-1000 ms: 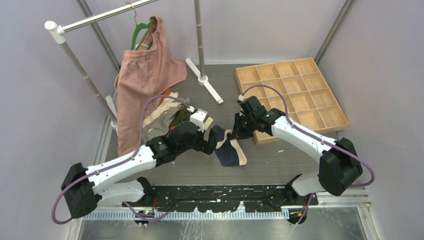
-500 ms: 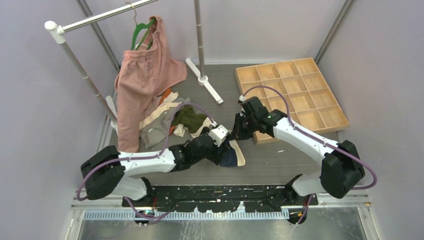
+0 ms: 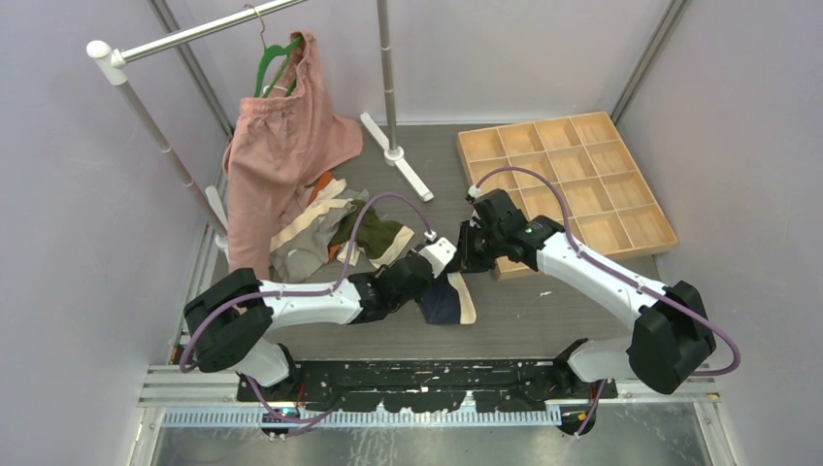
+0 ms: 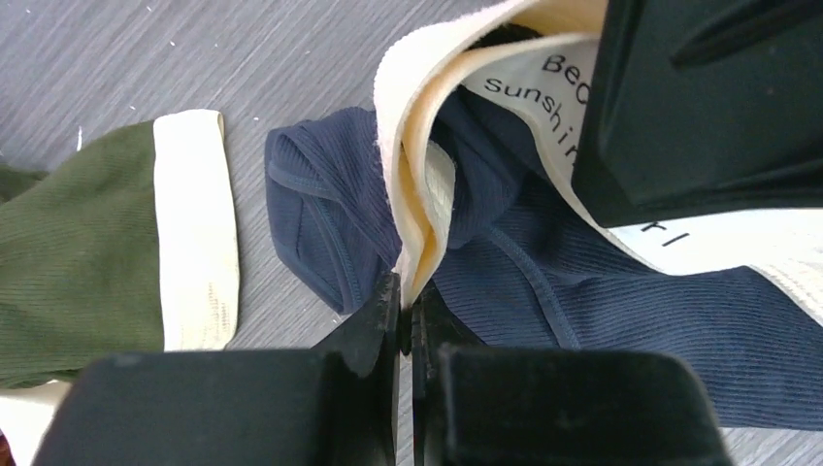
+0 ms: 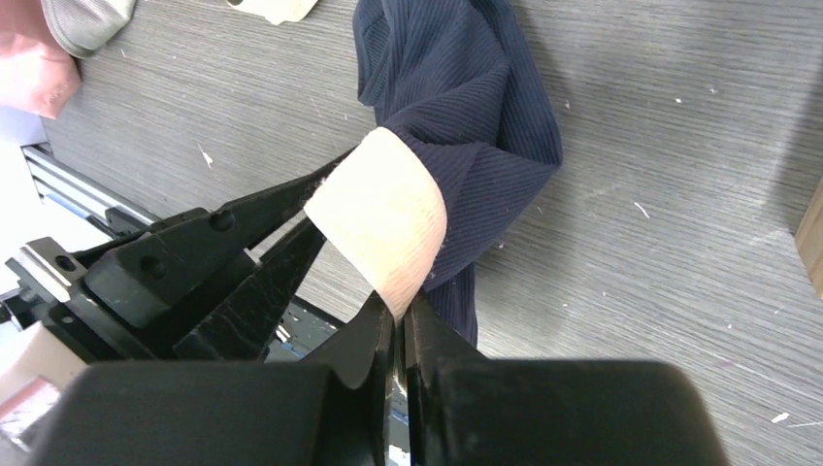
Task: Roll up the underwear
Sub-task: Place the underwear at the center of the board.
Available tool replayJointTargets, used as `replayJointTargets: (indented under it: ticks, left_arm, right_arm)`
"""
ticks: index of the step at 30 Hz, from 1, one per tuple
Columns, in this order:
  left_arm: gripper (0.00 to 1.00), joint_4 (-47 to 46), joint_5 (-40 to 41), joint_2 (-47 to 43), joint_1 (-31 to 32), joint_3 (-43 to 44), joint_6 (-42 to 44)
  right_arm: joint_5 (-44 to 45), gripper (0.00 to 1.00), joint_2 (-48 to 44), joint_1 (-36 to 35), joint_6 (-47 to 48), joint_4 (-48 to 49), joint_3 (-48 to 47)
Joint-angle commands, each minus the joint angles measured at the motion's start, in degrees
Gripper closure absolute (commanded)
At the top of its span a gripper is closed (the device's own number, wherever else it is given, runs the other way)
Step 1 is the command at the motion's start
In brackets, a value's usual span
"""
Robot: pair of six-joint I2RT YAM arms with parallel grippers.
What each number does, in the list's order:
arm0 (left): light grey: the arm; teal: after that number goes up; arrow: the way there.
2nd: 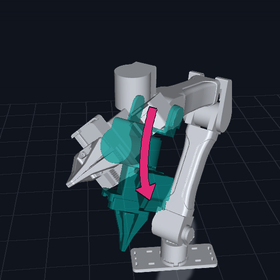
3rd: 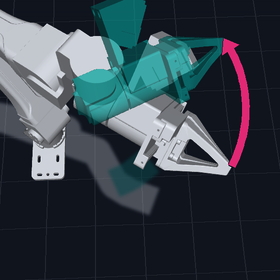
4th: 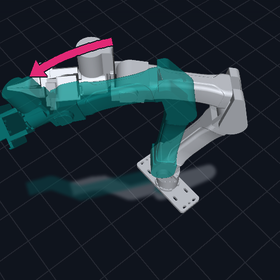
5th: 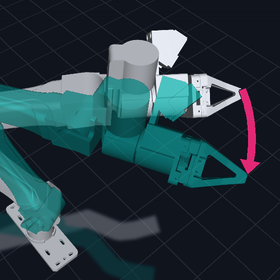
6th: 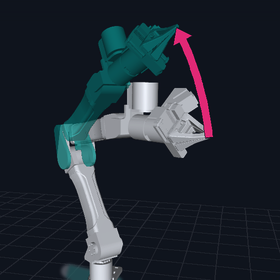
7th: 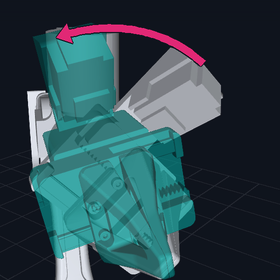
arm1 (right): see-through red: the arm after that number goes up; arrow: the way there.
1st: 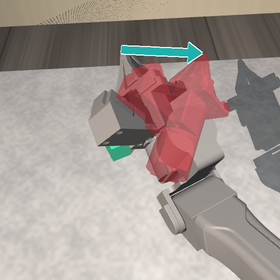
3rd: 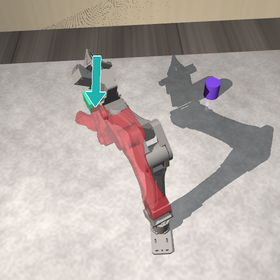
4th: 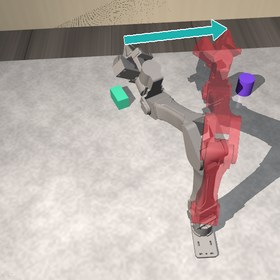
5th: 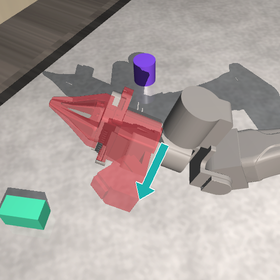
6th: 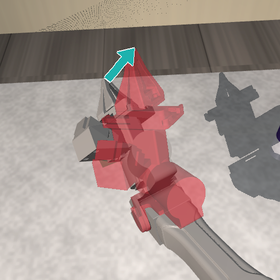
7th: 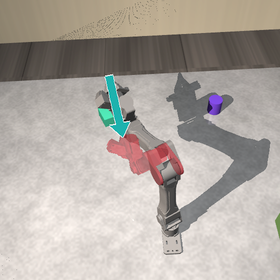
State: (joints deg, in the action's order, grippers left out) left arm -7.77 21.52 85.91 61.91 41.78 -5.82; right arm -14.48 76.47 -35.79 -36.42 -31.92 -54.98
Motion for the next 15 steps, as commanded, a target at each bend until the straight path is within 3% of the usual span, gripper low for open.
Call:
replayJointTargets:
  ticks: [1,8,15]
  left_arm:
    - [0.99,2.7,3.2,-1.9,0.1,3.0,-0.8]
    - [1.00,16.4,6.2,-11.9,-0.2,5.9,-4.4]
    - [0.99,30.1,7.9,-17.1,-2.6,11.6,-8.4]
  right_arm:
    - [1.6,0.93,-2.4,0.0,0.0,-0.6,1.0]
    - [5.6,0.82,-5.4,0.0,2.4,1.1,3.9]
    - [5.3,0.45,-11.3,0.0,4.5,6.1,8.9]
